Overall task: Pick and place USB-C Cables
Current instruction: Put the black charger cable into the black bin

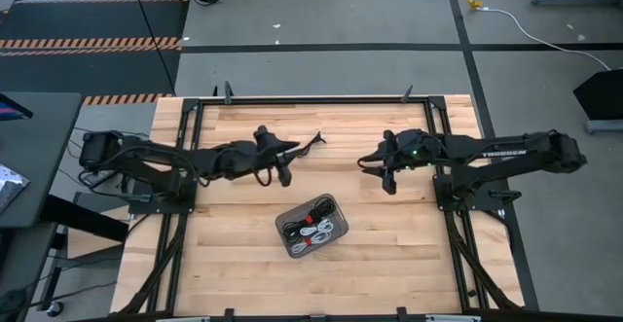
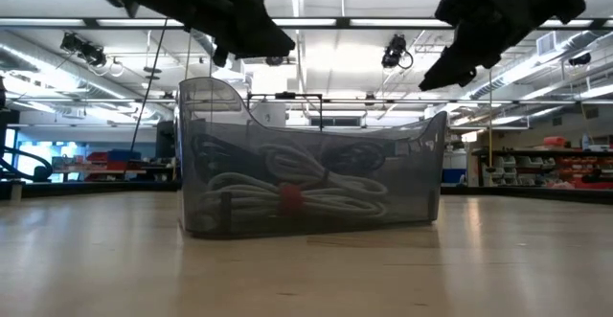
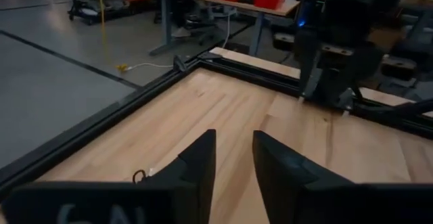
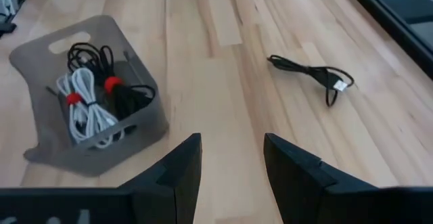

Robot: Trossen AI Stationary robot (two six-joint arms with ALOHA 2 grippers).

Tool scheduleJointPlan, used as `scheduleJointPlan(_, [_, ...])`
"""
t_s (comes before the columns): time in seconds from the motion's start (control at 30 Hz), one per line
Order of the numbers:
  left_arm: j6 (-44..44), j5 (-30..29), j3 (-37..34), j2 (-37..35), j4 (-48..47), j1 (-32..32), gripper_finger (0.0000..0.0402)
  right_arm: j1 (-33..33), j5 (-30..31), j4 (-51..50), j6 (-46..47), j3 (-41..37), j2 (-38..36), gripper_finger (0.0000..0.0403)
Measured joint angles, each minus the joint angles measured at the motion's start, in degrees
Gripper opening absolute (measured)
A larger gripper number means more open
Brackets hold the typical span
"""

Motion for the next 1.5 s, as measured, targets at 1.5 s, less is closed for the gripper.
scheduleJointPlan(1.5, [-1.9,-2.2,6.3,18.7,-10.5,8.4,0.0167,3.5,0.1,-1.9,1.2,0.3,-8.3,0.0166])
